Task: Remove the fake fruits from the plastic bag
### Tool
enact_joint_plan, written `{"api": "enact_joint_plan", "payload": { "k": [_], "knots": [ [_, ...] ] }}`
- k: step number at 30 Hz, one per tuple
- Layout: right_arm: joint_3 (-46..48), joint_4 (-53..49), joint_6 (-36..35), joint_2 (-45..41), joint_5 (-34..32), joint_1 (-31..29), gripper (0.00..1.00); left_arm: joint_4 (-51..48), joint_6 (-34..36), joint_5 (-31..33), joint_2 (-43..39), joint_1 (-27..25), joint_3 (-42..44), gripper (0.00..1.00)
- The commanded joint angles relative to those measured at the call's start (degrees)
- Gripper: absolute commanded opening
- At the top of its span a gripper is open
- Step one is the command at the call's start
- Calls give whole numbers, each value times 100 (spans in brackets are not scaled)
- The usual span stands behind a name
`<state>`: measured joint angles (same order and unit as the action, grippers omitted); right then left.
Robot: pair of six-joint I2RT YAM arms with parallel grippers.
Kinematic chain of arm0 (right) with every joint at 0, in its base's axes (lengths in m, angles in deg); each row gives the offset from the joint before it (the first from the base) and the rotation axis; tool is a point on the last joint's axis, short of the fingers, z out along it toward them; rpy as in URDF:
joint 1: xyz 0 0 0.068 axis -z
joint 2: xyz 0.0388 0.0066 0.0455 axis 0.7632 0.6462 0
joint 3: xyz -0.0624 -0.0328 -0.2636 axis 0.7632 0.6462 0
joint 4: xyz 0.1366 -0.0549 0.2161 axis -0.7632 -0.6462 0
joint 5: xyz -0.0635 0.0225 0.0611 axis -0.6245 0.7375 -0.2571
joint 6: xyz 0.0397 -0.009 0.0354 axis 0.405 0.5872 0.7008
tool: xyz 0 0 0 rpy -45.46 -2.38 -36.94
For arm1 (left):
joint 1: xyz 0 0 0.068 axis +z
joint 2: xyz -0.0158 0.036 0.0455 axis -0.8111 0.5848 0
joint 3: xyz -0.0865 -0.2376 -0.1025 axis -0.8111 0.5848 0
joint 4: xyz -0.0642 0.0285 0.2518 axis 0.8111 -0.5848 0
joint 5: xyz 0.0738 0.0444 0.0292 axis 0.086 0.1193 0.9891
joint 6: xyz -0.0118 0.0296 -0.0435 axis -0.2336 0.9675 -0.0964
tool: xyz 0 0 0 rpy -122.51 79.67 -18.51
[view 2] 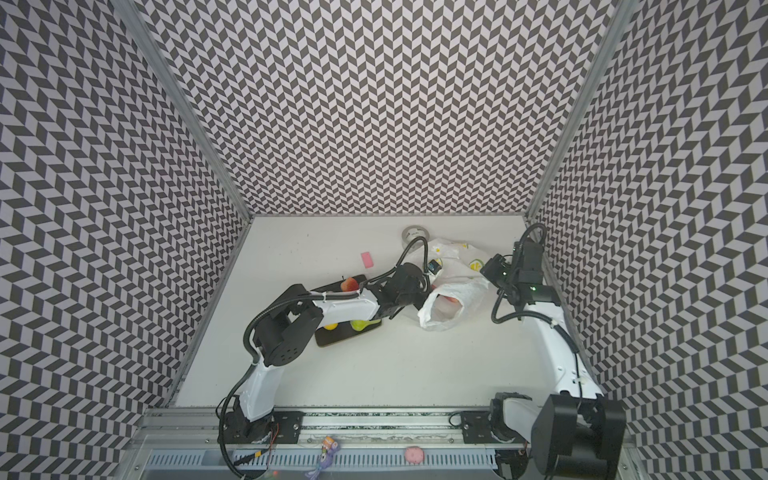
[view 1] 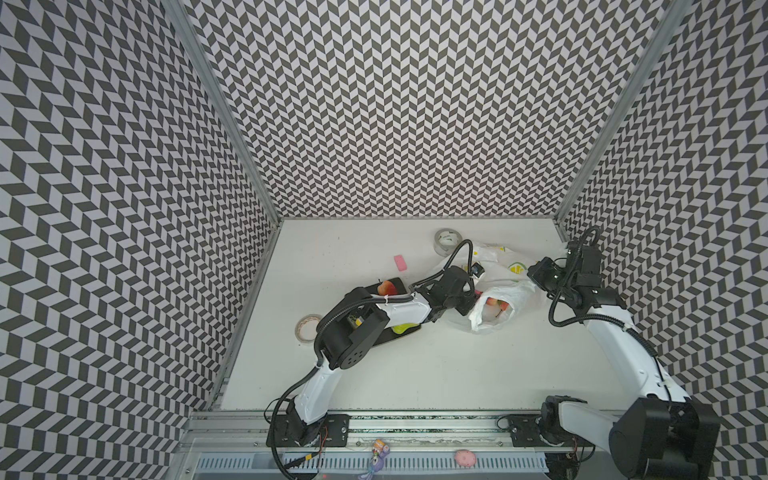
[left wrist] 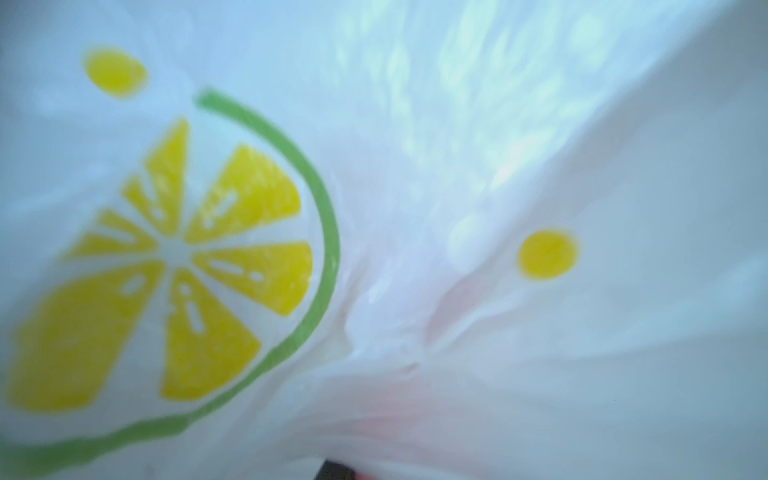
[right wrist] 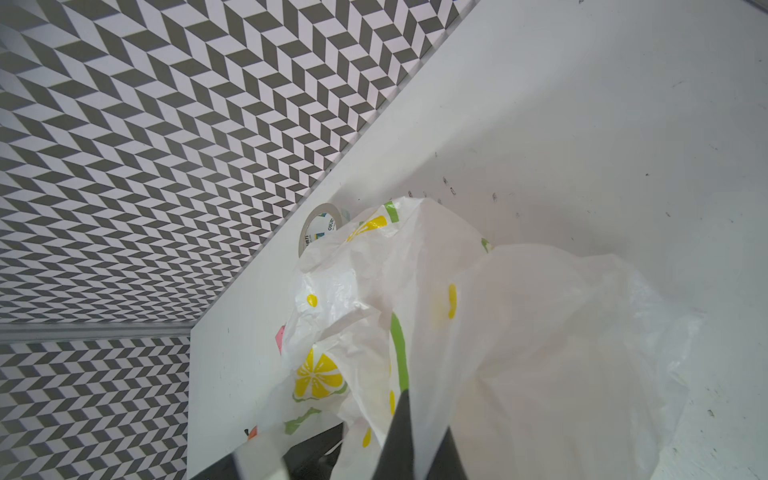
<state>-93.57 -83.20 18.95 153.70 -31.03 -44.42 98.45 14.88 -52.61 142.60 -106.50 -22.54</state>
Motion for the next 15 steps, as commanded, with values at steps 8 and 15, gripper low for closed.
{"api": "enact_joint_plan", "payload": {
  "k": [8,15],
  "knots": [
    [115,529,186,-49,-421,62,6,1446,562,-668,-951,142,1156,26],
    [46,538,159,-39,-493,144,7,956,959,-968,-1469,174,1548,22]
  ]
}}
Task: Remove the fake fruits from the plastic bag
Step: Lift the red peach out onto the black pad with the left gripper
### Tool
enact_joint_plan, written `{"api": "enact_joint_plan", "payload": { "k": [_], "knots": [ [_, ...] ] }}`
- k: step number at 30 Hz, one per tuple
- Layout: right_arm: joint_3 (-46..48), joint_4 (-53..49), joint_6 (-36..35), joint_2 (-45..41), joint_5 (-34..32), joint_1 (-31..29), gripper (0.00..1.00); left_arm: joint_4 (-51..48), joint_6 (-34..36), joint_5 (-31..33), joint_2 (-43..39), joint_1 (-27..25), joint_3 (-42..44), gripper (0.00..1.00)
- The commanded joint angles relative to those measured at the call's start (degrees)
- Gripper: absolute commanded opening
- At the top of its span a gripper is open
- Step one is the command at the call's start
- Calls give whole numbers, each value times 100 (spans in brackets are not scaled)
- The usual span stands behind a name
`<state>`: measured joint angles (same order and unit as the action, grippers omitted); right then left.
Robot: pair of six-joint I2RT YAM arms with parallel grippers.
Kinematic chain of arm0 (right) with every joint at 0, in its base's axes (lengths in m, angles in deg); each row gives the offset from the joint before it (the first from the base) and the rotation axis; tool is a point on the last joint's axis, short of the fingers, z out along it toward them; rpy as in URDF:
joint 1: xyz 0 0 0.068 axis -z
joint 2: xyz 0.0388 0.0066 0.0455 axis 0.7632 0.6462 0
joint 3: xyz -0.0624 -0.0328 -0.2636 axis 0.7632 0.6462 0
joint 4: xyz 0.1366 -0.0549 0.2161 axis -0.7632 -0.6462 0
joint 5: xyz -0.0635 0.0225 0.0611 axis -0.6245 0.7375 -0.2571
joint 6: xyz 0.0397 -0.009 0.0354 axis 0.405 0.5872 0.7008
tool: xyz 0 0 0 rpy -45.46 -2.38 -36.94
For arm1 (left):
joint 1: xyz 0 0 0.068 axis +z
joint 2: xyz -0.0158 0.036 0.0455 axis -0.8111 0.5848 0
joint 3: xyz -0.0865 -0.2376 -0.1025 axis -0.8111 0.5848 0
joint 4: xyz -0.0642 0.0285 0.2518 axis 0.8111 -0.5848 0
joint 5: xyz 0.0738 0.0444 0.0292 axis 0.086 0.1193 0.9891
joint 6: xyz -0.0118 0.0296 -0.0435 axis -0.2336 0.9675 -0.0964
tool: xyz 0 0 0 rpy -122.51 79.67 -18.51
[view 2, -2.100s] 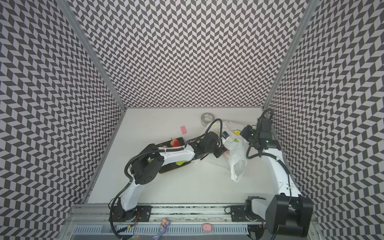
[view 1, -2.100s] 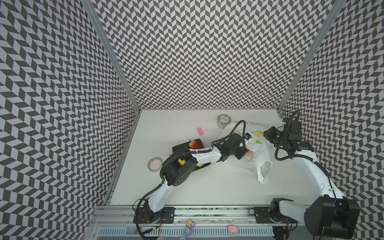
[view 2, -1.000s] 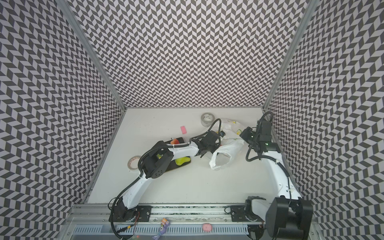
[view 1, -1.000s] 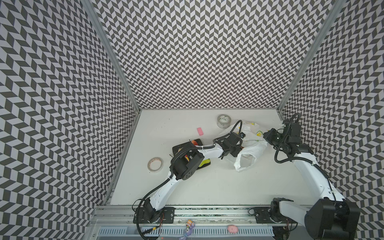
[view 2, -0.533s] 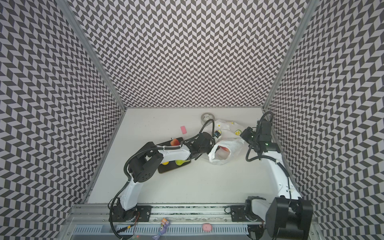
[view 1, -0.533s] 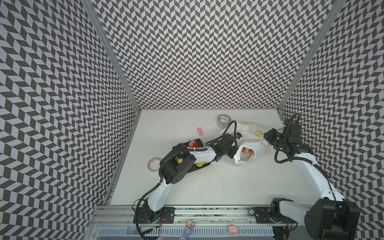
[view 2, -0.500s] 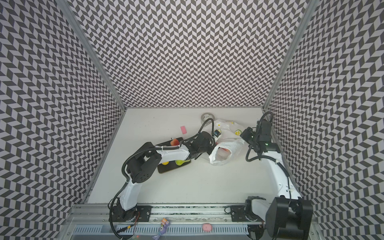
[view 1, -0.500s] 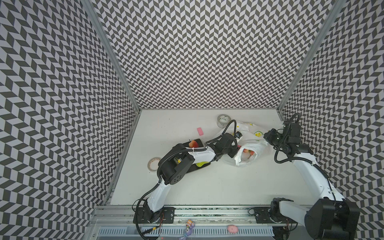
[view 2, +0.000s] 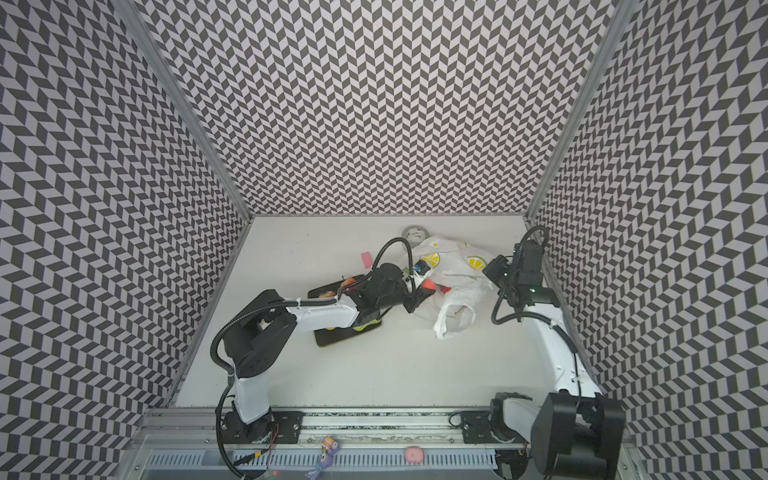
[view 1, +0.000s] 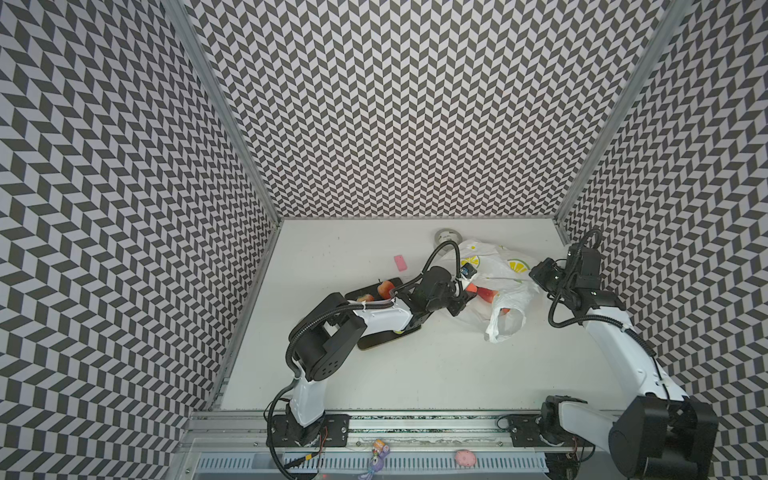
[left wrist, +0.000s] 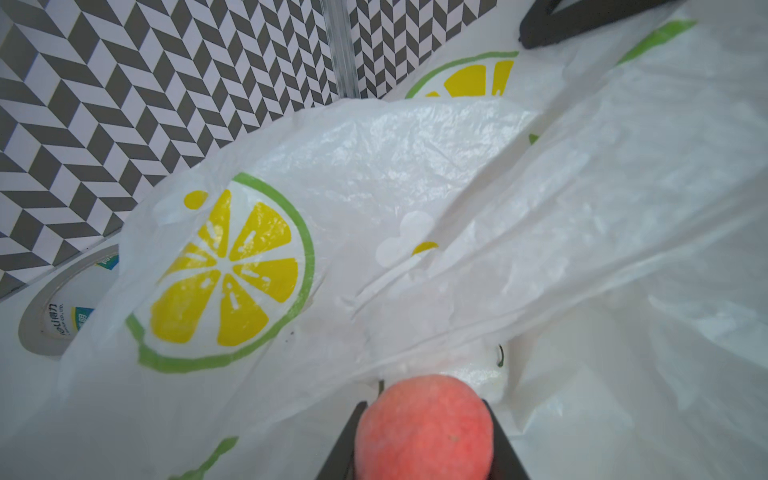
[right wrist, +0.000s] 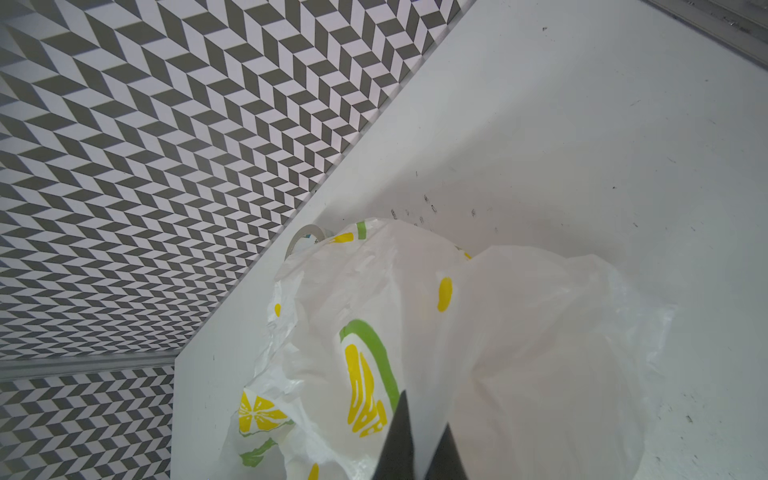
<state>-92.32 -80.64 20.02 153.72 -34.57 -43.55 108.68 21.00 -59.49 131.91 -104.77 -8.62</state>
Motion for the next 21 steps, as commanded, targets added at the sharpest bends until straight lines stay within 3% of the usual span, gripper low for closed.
{"api": "enact_joint_plan", "payload": {
  "k": [1,9,14,21],
  "knots": [
    [-69,282,46,-42,-133,62,6,-129,407,-319,-524,3,278,22],
    [10,361,76,-61,-70,92,6,-499,436,-396,-1971,2,1625,21],
    [39,427,115,-57,66,101,6,-1078,367,143,-3070,70,2336,21],
    [-10,423,133,17,297,100,6,-1692,-113,119,-3909,1239,2659,22]
  ]
}}
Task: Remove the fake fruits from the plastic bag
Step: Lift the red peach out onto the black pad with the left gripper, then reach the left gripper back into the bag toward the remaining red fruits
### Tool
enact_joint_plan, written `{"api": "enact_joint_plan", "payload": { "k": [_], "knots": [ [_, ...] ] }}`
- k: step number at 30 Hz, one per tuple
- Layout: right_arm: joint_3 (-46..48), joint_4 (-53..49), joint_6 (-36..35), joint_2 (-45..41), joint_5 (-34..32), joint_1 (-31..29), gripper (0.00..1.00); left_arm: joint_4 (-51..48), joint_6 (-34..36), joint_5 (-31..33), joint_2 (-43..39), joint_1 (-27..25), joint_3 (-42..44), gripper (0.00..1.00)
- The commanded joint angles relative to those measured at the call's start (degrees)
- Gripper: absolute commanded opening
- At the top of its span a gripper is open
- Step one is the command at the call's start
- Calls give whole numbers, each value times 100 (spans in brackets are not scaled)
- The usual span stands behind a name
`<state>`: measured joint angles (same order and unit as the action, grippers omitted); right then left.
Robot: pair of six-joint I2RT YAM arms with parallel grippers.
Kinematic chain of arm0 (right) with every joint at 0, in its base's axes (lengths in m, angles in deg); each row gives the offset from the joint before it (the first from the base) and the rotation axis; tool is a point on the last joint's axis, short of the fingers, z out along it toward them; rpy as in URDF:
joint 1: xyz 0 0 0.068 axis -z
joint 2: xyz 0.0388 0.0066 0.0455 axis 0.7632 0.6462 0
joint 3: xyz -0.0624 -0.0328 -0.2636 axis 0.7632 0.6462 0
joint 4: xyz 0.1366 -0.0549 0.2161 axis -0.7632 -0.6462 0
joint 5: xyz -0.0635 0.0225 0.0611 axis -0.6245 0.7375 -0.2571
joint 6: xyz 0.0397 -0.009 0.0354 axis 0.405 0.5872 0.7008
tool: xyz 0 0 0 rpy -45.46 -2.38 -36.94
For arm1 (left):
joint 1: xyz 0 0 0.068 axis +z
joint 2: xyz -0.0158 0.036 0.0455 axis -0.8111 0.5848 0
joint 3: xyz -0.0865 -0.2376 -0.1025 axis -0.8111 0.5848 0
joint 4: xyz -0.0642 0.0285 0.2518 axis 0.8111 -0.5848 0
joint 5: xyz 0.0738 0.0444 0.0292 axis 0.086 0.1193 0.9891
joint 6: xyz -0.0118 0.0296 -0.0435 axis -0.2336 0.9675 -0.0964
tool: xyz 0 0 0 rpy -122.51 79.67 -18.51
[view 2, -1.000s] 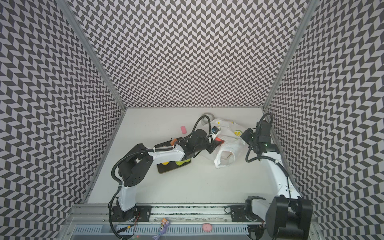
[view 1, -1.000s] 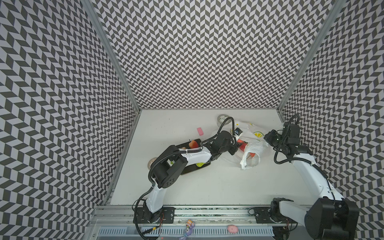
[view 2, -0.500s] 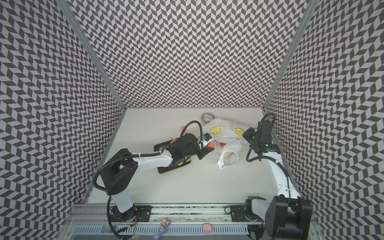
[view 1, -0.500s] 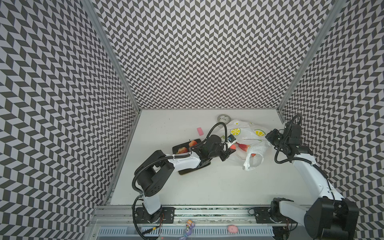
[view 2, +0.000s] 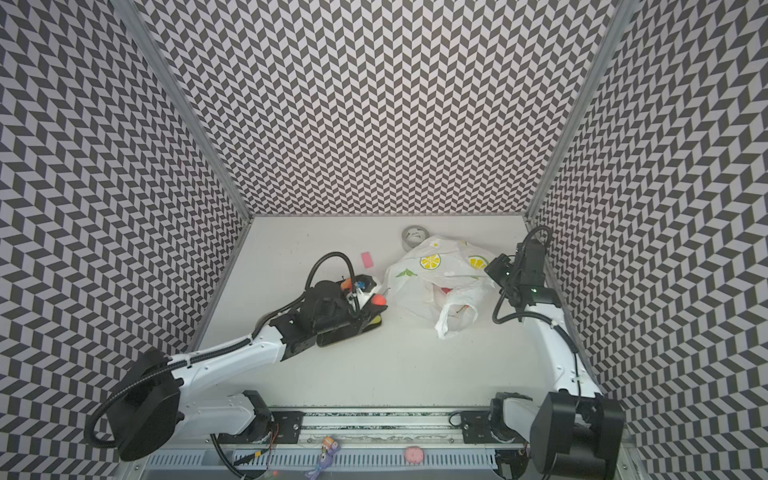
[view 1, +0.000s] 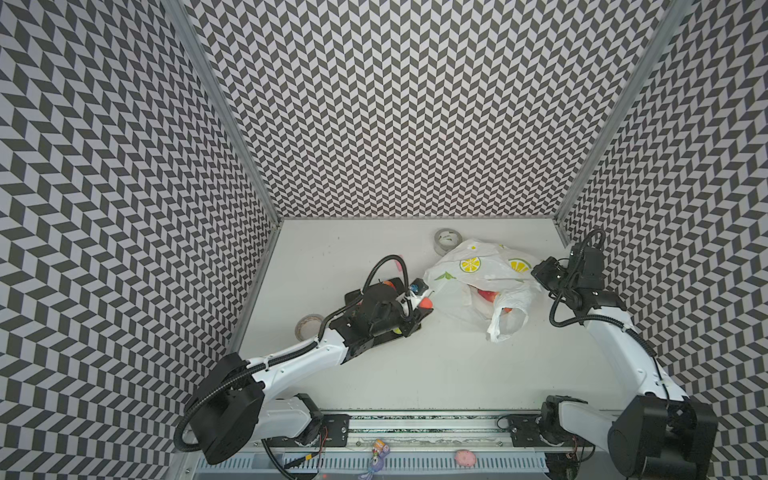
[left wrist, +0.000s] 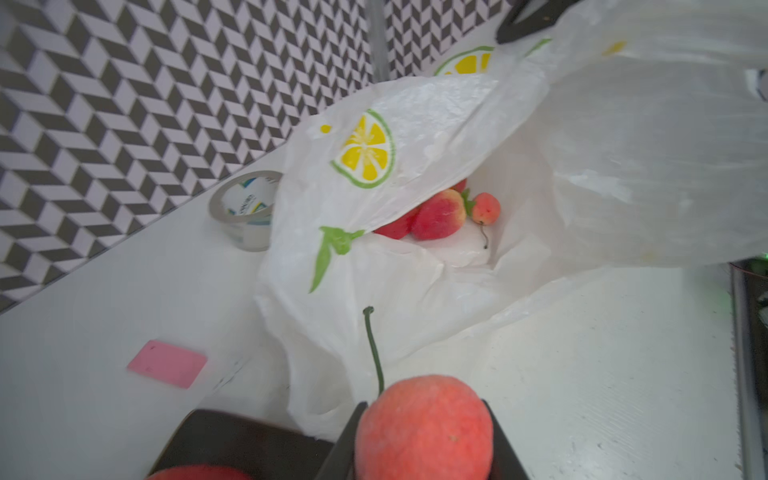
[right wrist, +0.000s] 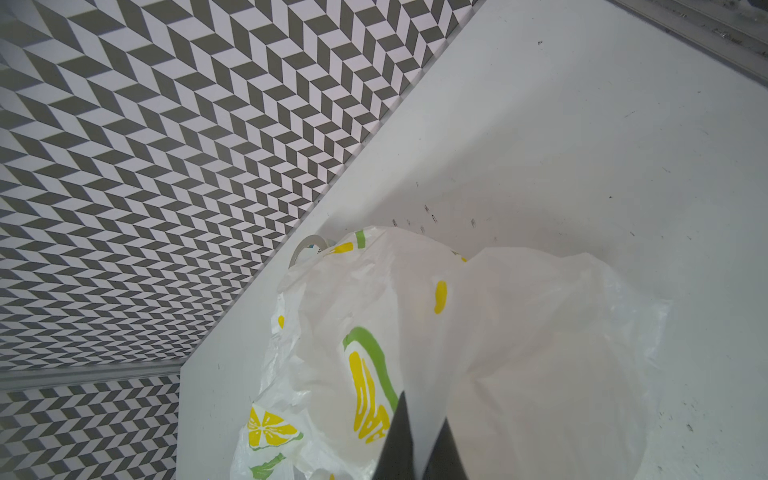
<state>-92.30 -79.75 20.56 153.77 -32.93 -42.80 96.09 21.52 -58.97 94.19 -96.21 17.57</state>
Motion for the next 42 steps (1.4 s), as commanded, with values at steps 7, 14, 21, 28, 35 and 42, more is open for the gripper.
{"api": "enact_joint_plan", "payload": {
  "k": [7,14,21,28,35,42],
  "knots": [
    [-18,385,154,30,307,27,7,-933,-38,-363,176,1252,-125,22],
    [-60,386,144,50,365,27,7,-857,185,-644,727,1572,-341,24],
    [-82,373,164,17,365,27,7,-880,486,-429,1237,1569,-497,26],
    [-86,377,182,40,387,27,7,-1028,626,-99,1362,1576,-488,34],
    [-89,368,177,35,395,27,7,-1010,634,138,1274,1581,-514,59],
    [-106,346,153,22,390,27,7,-1134,528,94,781,1589,-774,67]
  ]
}}
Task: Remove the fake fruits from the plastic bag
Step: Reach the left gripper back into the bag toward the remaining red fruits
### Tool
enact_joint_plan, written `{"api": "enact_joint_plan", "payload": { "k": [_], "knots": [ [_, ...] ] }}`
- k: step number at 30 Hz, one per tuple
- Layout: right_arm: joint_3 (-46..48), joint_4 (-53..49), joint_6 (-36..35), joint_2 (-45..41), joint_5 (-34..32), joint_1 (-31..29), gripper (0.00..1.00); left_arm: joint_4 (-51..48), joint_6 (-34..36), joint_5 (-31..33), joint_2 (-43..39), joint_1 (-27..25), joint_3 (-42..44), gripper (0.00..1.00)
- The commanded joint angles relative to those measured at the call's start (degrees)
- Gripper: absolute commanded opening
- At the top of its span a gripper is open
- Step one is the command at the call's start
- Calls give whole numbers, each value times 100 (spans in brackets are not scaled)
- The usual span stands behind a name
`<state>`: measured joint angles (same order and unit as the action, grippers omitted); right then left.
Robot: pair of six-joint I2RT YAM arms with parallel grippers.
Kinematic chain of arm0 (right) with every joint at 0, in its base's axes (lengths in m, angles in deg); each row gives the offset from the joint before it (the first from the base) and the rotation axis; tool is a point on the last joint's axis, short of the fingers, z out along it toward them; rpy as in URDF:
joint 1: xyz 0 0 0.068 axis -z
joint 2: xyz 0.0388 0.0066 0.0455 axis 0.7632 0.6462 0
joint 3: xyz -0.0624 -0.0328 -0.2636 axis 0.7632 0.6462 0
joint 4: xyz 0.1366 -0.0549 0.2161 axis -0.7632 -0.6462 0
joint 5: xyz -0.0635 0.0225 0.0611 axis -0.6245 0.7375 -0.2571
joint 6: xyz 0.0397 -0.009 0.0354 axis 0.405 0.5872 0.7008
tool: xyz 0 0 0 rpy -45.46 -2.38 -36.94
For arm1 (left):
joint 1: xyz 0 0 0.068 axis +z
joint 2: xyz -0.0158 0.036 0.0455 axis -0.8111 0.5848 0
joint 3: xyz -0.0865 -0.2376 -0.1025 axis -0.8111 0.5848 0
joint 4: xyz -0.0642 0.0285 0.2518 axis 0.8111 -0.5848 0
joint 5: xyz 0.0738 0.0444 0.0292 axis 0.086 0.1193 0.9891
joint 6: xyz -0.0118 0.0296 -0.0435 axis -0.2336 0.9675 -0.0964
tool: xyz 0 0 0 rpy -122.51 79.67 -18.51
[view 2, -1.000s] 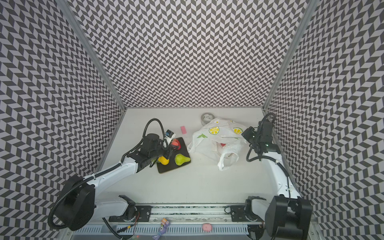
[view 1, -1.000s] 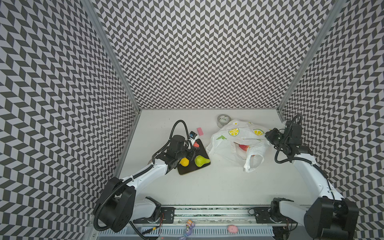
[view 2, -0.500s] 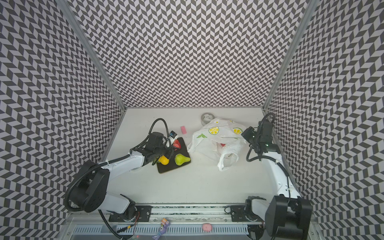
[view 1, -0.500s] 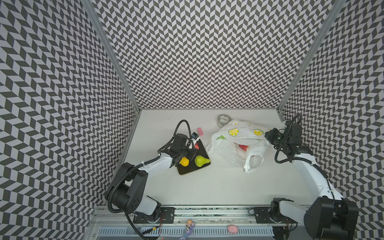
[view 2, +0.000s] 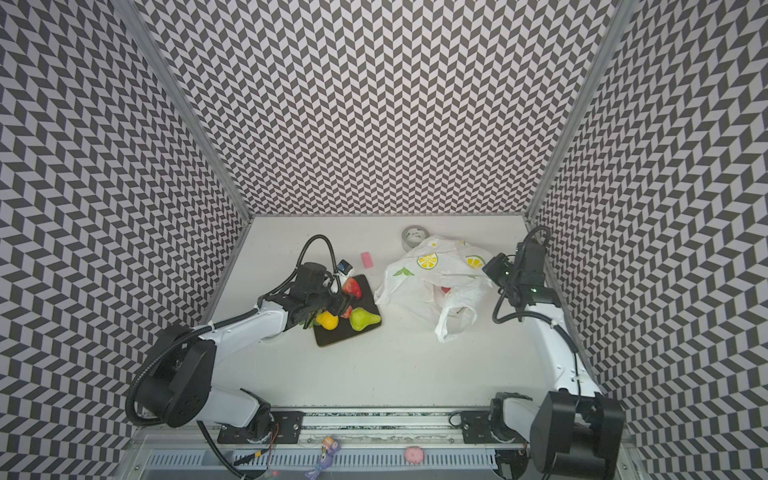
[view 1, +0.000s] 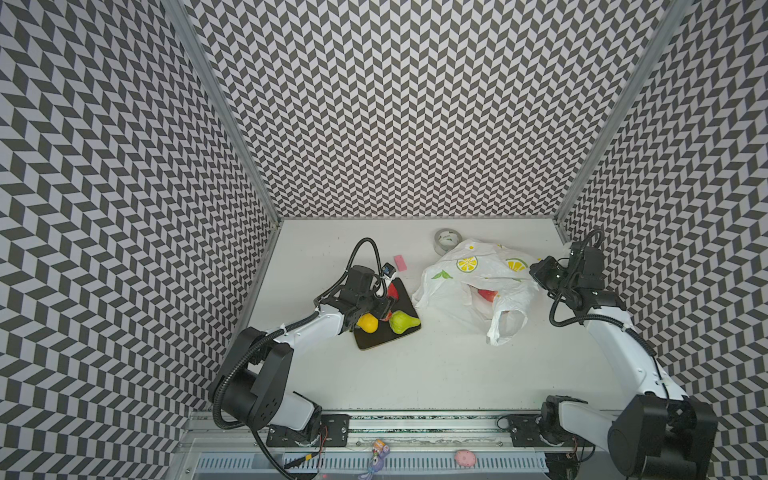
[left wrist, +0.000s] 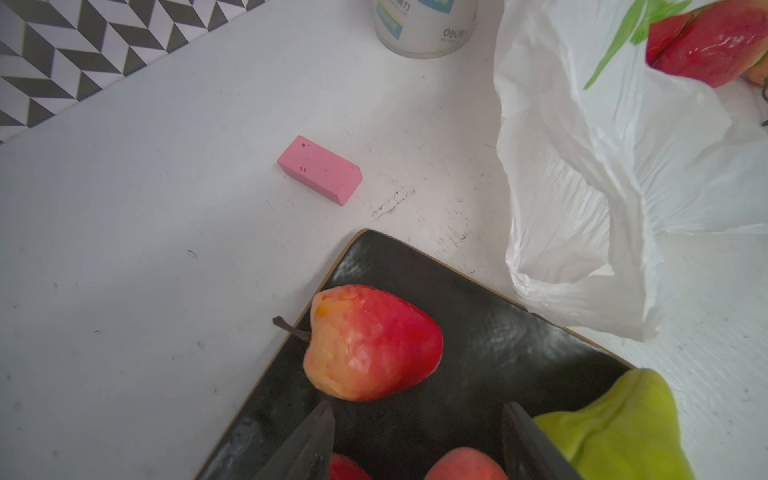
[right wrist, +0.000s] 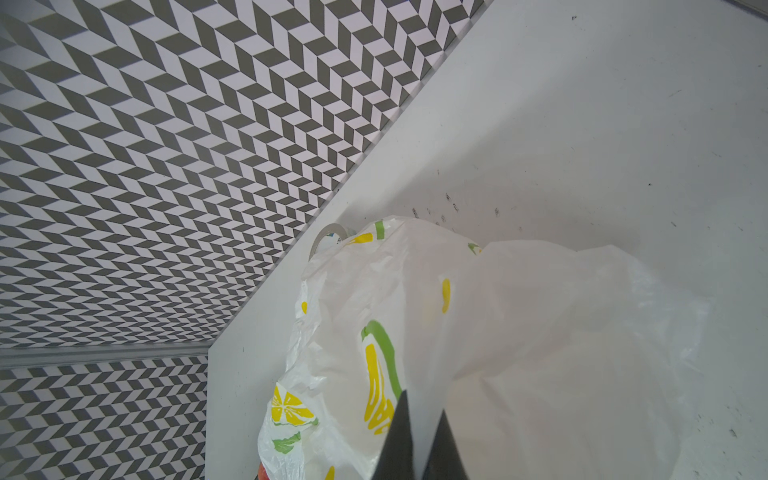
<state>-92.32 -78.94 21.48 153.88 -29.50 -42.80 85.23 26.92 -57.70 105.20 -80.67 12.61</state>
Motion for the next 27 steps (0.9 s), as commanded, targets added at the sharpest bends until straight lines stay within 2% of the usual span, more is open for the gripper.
{"api": "enact_joint_plan", "payload": {
  "k": [1,4,6,11,16,19,23,27],
  "knots": [
    [-107,258,55,10,51,27,7,-61,-96,-99,-416,27,-348,67],
    [-105,252,46,13,70,27,7,30,-450,-506,-718,-129,-511,67],
    [-107,240,29,30,67,27,7,186,-703,-557,-872,-406,-558,67],
    [-94,210,-26,56,57,27,7,422,-1092,-465,-723,-1374,-829,66],
    [-50,160,-86,56,35,27,7,807,-1461,-401,56,-2170,-1150,59],
    [19,132,-131,28,-24,27,7,1086,-1546,-153,667,-2504,-1413,55],
    [159,85,-199,-13,-219,27,7,1244,-1581,-123,1377,-2643,-1816,51],
    [349,29,-193,-63,-432,36,7,1393,-1563,-257,1844,-2674,-2065,53]
  ]
}}
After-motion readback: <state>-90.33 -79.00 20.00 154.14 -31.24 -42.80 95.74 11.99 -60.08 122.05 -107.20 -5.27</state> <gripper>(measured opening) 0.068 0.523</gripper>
